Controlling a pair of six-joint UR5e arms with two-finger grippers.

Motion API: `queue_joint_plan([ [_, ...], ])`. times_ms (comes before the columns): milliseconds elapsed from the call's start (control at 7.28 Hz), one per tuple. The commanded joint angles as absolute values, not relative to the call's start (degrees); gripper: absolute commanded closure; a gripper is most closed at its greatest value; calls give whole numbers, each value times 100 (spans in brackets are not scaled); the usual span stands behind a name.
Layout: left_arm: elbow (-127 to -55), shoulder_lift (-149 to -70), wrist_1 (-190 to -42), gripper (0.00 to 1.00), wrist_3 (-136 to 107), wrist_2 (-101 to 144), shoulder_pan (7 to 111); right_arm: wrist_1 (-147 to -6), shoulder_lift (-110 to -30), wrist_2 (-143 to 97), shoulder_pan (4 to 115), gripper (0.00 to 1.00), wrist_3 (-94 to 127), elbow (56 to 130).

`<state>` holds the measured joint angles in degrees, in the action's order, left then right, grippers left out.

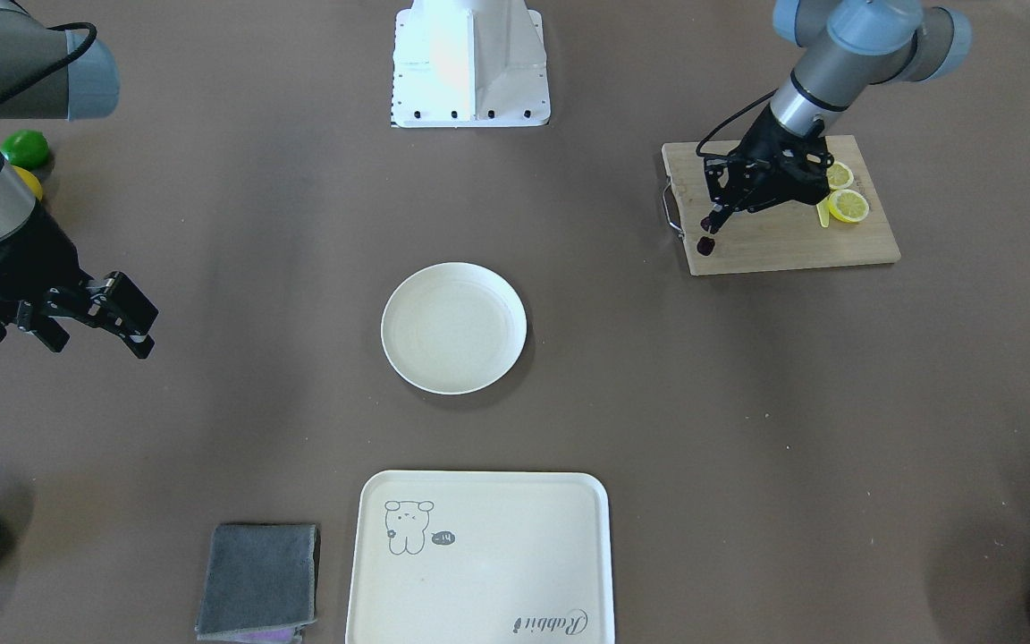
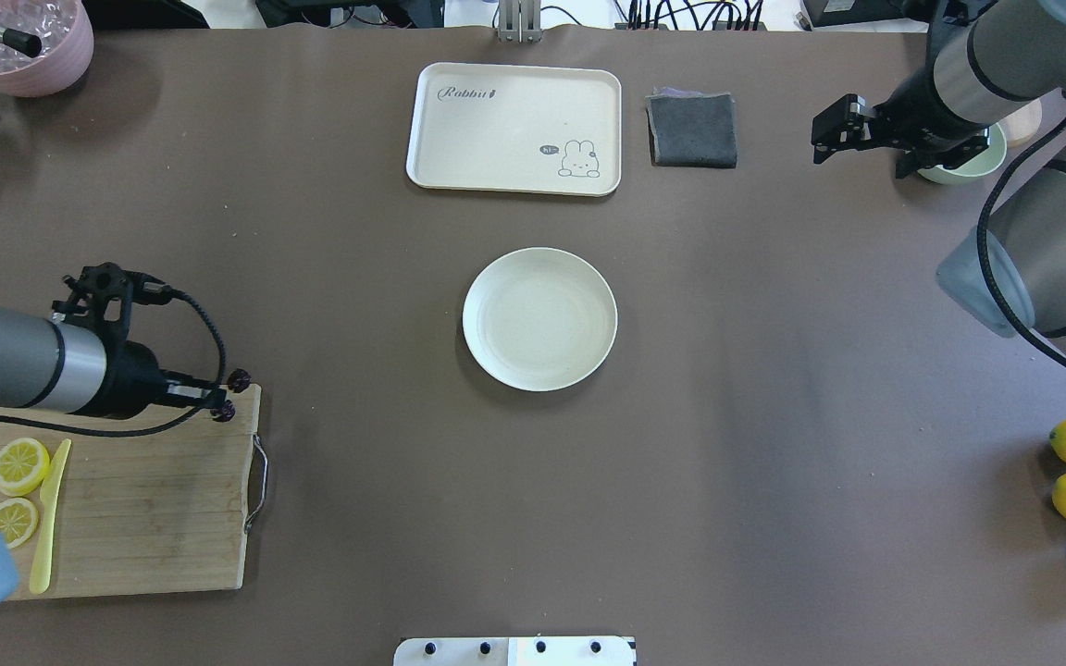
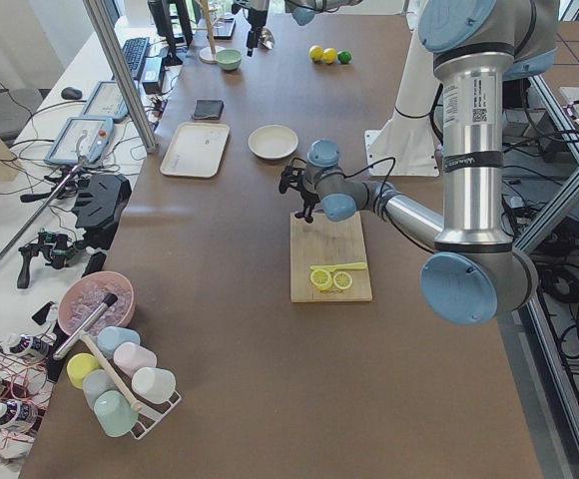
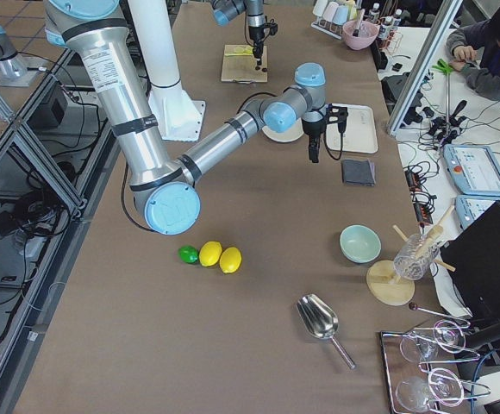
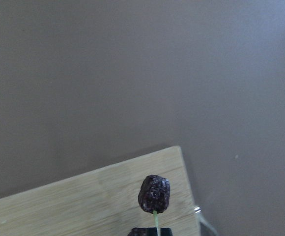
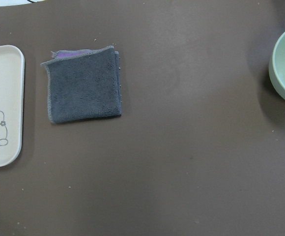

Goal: Place red cherry on plate
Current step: 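Carry the cherries with the left gripper over the white plate and lower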

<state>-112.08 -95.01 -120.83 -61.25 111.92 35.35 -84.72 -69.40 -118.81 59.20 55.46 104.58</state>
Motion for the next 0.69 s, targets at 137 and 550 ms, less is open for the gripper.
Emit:
queue_joint_plan([
  [137,-10094,-11930,-10934,100,-6836,11162,3498,-8551,-7583,-12836,6895,0,3839,10415],
  [550,-8774,-13128,-11082,100,-7249,10777,3411,-8552,-8461,-13175,7566,0,2316,10406],
])
